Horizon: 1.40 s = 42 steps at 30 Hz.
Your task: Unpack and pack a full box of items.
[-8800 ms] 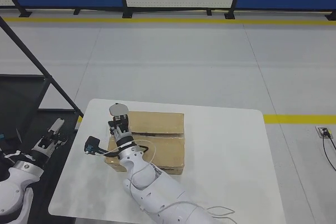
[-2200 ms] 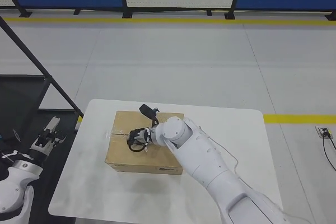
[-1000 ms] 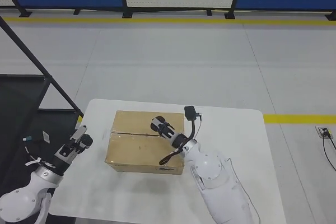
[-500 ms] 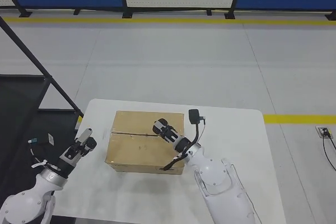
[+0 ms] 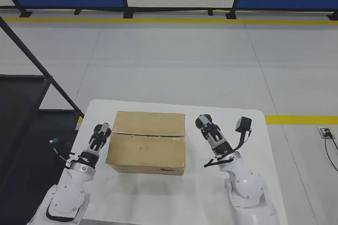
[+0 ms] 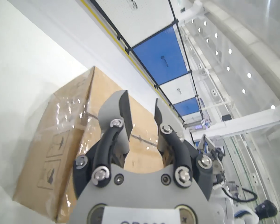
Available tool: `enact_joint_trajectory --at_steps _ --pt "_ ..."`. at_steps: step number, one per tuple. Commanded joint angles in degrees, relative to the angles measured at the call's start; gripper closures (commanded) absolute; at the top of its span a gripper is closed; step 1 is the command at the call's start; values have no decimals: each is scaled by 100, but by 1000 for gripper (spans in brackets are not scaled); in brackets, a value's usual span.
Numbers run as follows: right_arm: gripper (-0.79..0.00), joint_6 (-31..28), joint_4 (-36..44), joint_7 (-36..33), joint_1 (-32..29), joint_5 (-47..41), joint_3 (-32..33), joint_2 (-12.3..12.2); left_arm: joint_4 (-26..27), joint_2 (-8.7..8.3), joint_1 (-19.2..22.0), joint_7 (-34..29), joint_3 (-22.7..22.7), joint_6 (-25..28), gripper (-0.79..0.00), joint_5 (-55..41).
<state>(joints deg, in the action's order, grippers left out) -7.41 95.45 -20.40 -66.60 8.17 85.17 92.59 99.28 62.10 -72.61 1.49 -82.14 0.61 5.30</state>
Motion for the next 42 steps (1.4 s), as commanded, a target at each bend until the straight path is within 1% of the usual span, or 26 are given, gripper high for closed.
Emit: enact_joint_trajectory --at_steps 1,5,8,12,15,18,23,30,34,42 --pt "0 -36 62 -39 -102 -188 175 -29 -122 28 99 182 175 -219 0 302" --pt "0 -111 125 -145 -218 -390 366 -84 -247 56 201 53 322 -470 0 604" --pt "0 -145 97 -169 -225 -448 386 -113 -355 88 256 226 400 -640 0 825" --pt "0 -158 22 -163 -179 -492 370 -144 -402 162 304 692 535 -806 0 943" --pt "0 -158 -30 -143 -141 -534 358 -166 -425 192 317 738 548 -944 0 983" --pt "0 -160 -60 -139 -114 -567 346 -189 -470 200 336 597 533 -1077 0 1133" --pt "0 -147 -99 -133 -77 -606 316 -225 -626 255 434 846 581 -1200 0 1339" --pt "0 -116 -121 -59 -62 -627 255 -270 -815 316 523 582 758 -1231 0 1544" --pt "0 -101 -146 -32 -40 -662 241 -297 -905 340 573 541 766 -1308 0 1718" --pt "0 -82 -190 10 23 -685 180 -346 -1025 401 646 467 739 -1343 0 1729"
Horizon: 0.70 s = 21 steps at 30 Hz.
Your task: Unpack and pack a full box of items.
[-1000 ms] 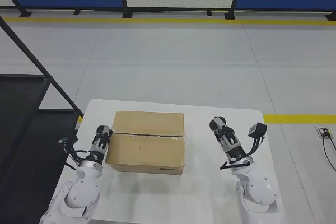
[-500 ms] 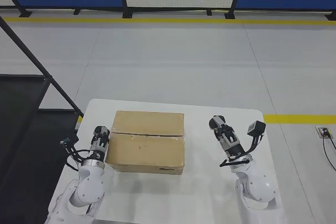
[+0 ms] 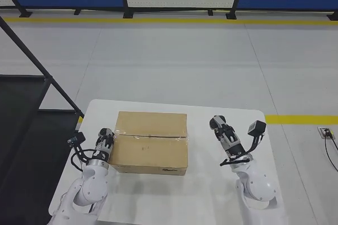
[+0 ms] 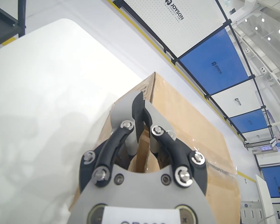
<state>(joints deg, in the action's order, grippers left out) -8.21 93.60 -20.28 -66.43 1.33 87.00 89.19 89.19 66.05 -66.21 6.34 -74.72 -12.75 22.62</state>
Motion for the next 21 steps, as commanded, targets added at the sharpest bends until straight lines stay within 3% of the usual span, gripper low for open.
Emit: enact_joint_trajectory --at_steps 1,5,9,15,21 --pt "0 4 -14 -1 14 -6 -7 -12 -34 13 16 -47 -6 -13 0 -9" --pt "0 125 -106 26 82 -13 -55 -33 -112 36 54 -197 -3 -13 0 21" --pt "0 848 -203 -78 291 -317 -92 -43 -152 53 74 -425 -33 5 0 -38" --pt "0 2003 -210 -743 719 -560 -58 -115 -101 68 37 -620 -166 75 0 -147" --pt "0 2742 -504 -1435 992 -472 -109 -212 118 114 -87 -225 -553 303 0 -825"
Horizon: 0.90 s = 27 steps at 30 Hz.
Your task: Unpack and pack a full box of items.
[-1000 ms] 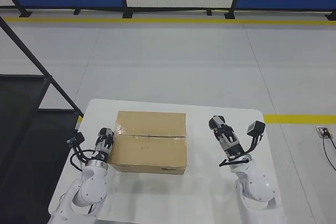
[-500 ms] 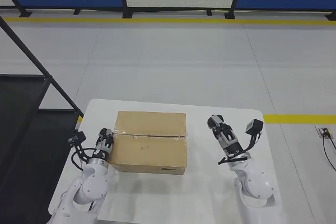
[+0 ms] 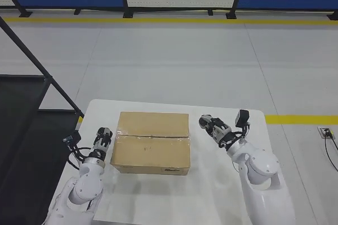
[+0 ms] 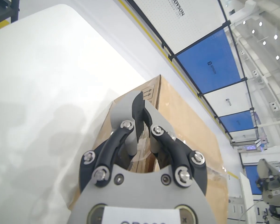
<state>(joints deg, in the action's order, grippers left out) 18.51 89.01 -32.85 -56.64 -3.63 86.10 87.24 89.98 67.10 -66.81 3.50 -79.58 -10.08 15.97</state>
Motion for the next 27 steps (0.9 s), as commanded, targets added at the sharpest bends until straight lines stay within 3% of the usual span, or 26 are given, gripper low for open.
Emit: enact_joint_trajectory --at_steps 1,5,16,23,27 --pt "0 136 -97 -304 20 45 -10 -38 72 13 -55 66 -132 80 0 -288" --pt "0 450 -338 -677 128 245 -88 -107 146 28 -127 141 -306 193 0 -489" --pt "0 612 -1012 -627 326 326 -323 -183 204 63 -159 10 -337 223 0 -324" --pt "0 94 -775 -483 297 -73 -281 -206 297 96 -263 137 -449 355 0 -450" --pt "0 143 -668 -406 443 -25 -603 -188 392 119 -353 297 -568 505 0 -623"
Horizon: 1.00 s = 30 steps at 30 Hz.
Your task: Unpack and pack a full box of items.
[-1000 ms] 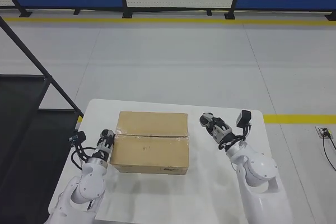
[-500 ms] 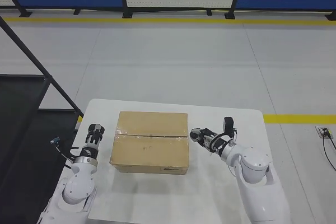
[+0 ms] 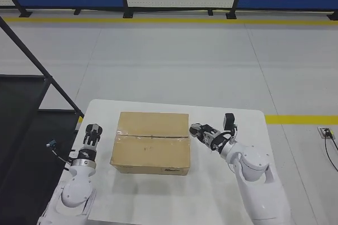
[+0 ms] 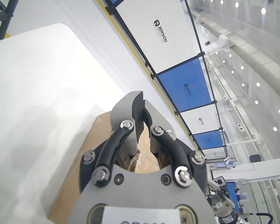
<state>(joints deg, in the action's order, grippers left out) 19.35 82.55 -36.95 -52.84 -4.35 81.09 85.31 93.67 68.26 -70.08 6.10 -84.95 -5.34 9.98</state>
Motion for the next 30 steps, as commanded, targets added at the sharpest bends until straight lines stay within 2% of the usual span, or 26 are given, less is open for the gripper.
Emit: enact_joint_trajectory --at_steps 1,9,19,30 --pt "0 149 -83 41 159 156 -230 11 54 7 -56 82 -74 79 0 -61" --pt "0 777 -1322 143 1182 568 -1228 146 261 22 -410 217 -628 401 0 -674" --pt "0 698 -2206 251 1987 345 -2116 421 181 10 -591 28 -1171 533 0 -953" --pt "0 542 -3317 498 2904 -225 -3107 963 -26 0 -671 -86 -1718 781 0 -1278"
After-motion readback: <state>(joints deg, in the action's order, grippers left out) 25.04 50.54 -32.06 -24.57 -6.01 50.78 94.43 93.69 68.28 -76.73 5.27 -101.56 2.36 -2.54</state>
